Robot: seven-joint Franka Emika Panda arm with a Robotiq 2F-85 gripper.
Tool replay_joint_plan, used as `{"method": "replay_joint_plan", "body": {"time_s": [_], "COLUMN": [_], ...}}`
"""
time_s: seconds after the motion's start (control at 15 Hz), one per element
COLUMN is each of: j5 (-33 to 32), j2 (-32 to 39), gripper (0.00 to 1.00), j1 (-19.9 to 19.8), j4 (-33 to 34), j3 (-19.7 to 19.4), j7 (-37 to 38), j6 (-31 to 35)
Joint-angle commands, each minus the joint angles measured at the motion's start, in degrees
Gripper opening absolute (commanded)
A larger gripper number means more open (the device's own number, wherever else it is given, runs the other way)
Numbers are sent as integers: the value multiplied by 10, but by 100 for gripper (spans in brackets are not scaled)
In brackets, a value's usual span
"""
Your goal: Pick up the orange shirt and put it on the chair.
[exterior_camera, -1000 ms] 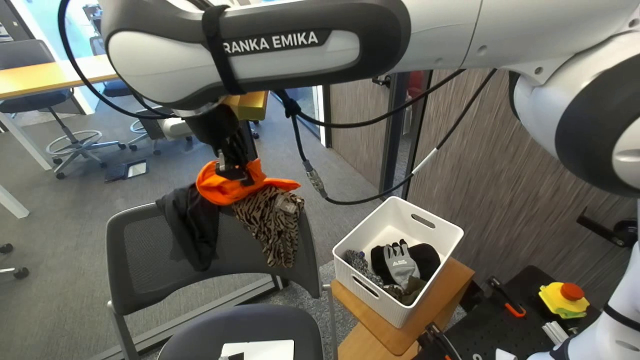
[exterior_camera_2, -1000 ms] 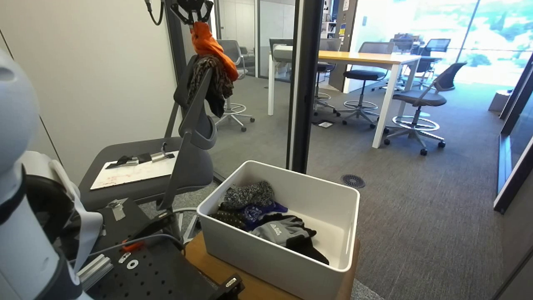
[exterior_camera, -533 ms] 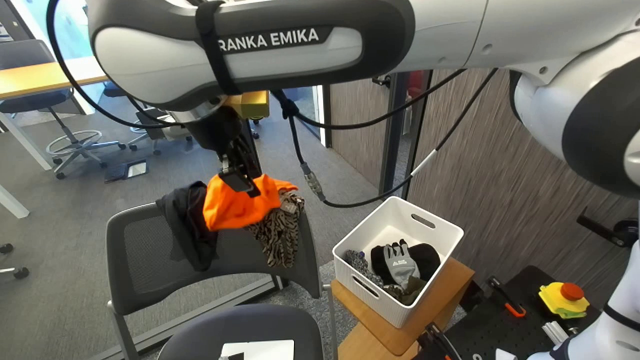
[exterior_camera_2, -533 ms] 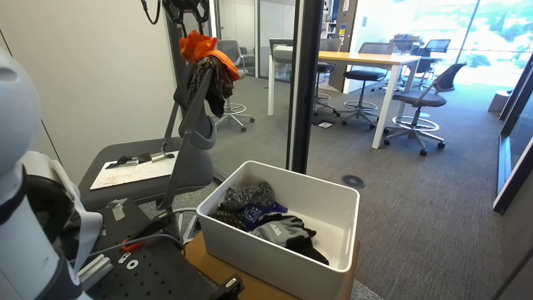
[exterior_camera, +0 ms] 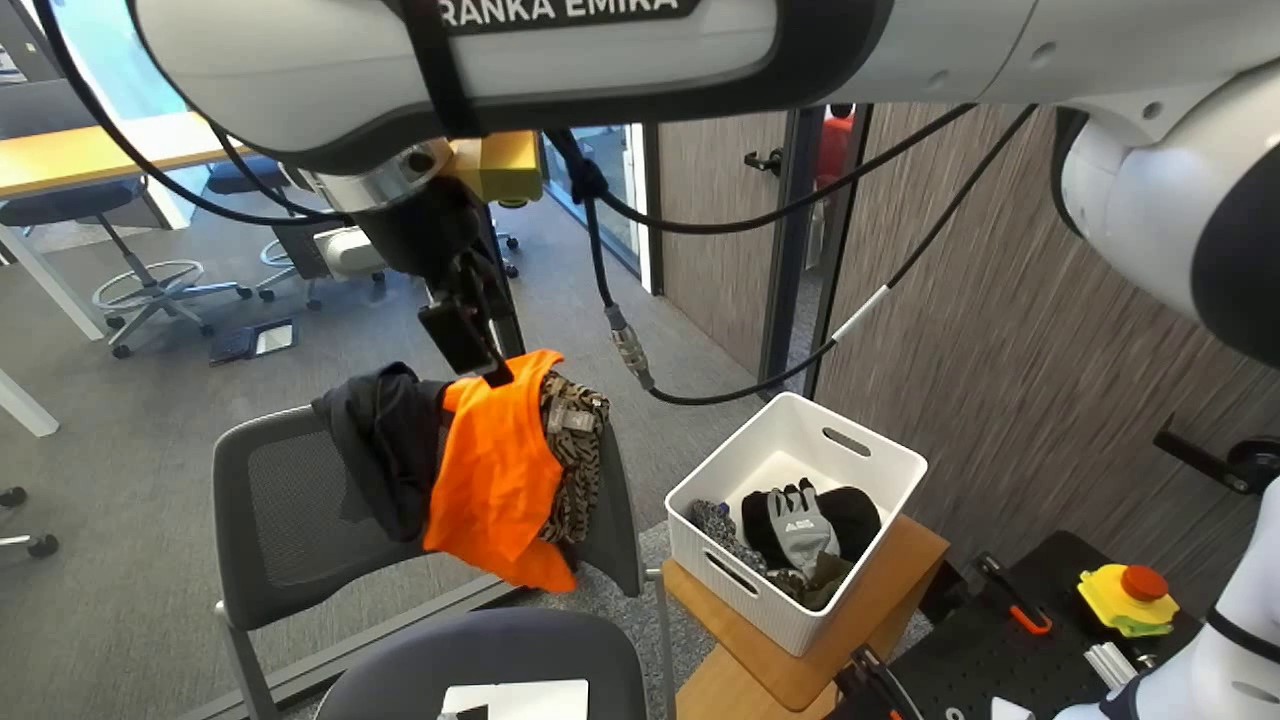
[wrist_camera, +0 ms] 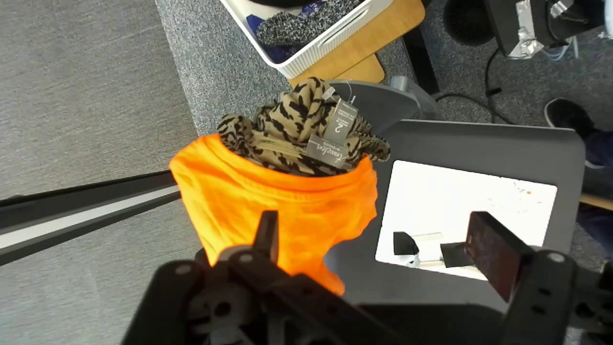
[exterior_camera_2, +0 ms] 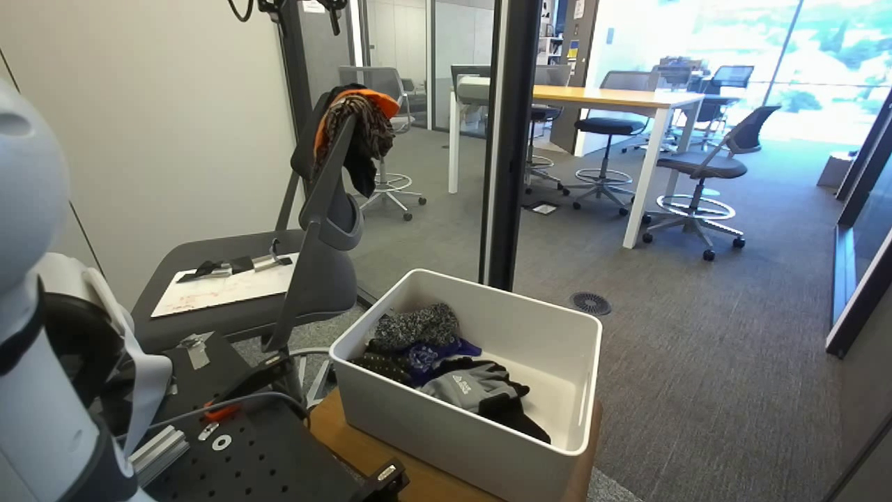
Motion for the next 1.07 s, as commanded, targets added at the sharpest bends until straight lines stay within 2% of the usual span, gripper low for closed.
{"method": "replay_joint_plan", "body": {"time_s": [0.0, 0.4, 0.47, 0.67, 0.87, 1.0], "j5": [14, 44, 46, 77, 101, 108], "j2": [-39, -139, -156, -220, -274, -310], "gripper": [100, 100, 100, 100, 100, 100], "j1": [-19, -87, -100, -144, -179, -204], "j4": [-15, -80, -121, -210, -298, -357], "j3": [-4, -36, -44, -75, -107, -113], "j7": [8, 81, 100, 133, 109, 91], "j6": [3, 9, 32, 47, 36, 27]}}
